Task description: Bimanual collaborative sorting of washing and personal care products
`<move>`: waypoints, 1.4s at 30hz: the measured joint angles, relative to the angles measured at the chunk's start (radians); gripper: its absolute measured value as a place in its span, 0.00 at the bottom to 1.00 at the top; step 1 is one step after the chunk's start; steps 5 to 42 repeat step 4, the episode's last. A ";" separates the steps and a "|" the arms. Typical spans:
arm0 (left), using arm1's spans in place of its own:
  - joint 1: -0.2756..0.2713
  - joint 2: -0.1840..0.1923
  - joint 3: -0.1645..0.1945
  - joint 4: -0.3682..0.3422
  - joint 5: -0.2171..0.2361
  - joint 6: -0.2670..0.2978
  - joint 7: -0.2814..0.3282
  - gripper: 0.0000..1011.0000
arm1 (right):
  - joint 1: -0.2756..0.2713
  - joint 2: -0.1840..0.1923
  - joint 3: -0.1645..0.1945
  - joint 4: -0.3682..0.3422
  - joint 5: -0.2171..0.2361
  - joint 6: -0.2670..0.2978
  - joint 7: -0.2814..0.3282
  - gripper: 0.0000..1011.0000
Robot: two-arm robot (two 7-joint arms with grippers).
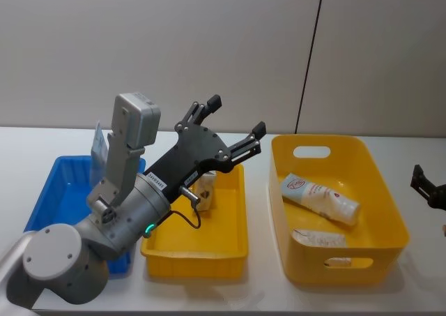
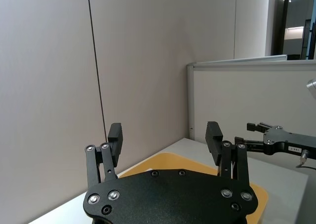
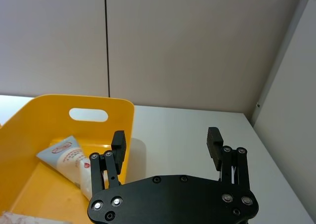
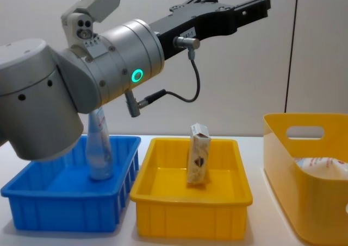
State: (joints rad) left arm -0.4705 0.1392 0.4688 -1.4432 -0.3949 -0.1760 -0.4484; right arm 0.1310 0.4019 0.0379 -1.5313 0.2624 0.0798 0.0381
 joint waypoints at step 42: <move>0.000 0.000 0.000 0.000 0.000 0.000 0.000 0.99 | -0.001 0.000 0.005 0.003 0.000 0.000 -0.003 0.99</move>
